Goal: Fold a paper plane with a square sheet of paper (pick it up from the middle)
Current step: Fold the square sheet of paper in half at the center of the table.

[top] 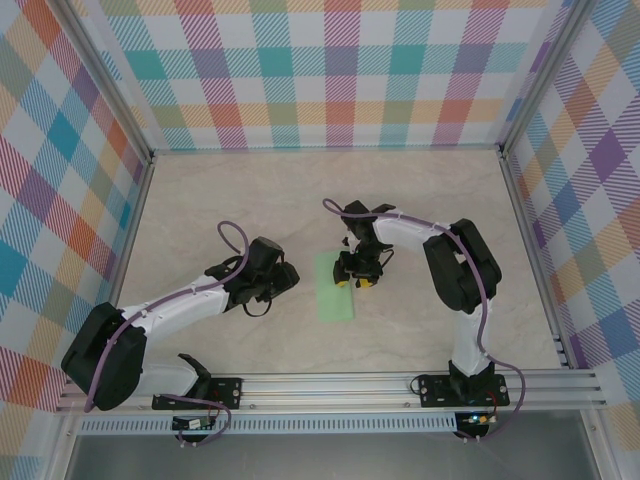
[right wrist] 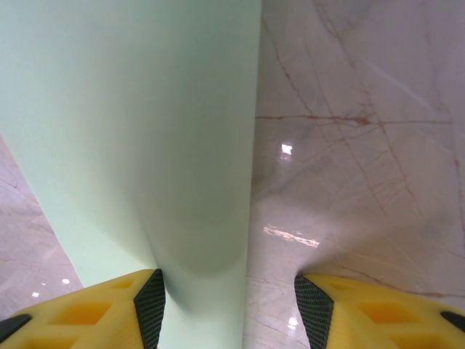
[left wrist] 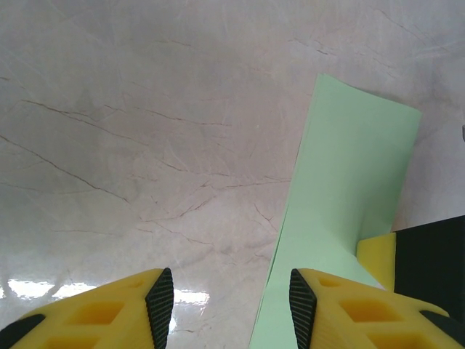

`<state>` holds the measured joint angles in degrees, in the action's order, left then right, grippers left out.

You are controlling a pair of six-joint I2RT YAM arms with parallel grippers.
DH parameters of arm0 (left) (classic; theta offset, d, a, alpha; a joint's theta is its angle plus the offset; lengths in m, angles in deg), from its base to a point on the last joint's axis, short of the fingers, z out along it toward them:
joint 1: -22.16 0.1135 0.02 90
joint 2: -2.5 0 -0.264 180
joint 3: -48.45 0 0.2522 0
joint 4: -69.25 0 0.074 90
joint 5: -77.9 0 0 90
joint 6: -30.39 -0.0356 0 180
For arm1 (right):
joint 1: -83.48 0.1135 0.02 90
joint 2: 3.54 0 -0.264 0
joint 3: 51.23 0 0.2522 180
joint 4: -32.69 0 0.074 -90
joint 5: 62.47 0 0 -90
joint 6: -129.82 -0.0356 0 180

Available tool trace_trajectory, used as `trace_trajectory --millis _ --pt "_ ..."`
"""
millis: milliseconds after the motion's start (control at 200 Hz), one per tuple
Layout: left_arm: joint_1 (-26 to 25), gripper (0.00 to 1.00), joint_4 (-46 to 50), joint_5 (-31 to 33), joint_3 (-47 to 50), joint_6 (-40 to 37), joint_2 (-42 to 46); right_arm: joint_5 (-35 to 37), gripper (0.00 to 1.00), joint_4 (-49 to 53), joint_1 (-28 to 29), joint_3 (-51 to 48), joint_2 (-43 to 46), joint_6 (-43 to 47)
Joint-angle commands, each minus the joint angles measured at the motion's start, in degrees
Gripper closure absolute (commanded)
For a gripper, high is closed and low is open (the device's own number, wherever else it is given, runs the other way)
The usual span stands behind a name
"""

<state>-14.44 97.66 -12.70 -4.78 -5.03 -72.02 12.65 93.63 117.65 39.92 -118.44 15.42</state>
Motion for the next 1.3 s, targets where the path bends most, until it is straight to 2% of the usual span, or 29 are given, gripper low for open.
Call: trace_trajectory --millis 0,225,370,430,590,820,1295 --pt "0.3 0.52 -0.8 -0.89 -0.35 -0.89 -0.57 6.83 0.44 1.13 0.43 -1.85 -5.61 2.55" --pt "0.3 0.53 -1.59 -1.82 -0.58 -0.91 -1.23 8.21 0.45 1.76 0.41 -1.88 -5.6 0.98" --pt "0.3 0.58 -4.01 -4.4 -0.79 -1.08 -2.54 7.71 0.44 0.74 0.43 -2.66 -5.6 -0.27" --pt "0.3 0.64 -4.86 -5.71 -1.33 -1.27 -3.46 7.97 0.44 0.66 0.41 -2.68 -5.69 -0.47" --pt "0.1 0.88 -6.66 -9.4 -3.42 -1.7 -7.29 8.47 0.45 0.75 0.4 -2.58 -5.93 -1.41" --pt "-0.48 1.0 -9.69 -12.81 -5.22 -1.5 -12.06 8.19 0.45 0.59 0.46 -2.94 -6.3 -1.17" --pt "-1.72 1.0 -16.41 -18.36 -7.66 -1.24 -19.77 8.48 0.45 0.84 0.45 -3.12 -6.44 -1.26"
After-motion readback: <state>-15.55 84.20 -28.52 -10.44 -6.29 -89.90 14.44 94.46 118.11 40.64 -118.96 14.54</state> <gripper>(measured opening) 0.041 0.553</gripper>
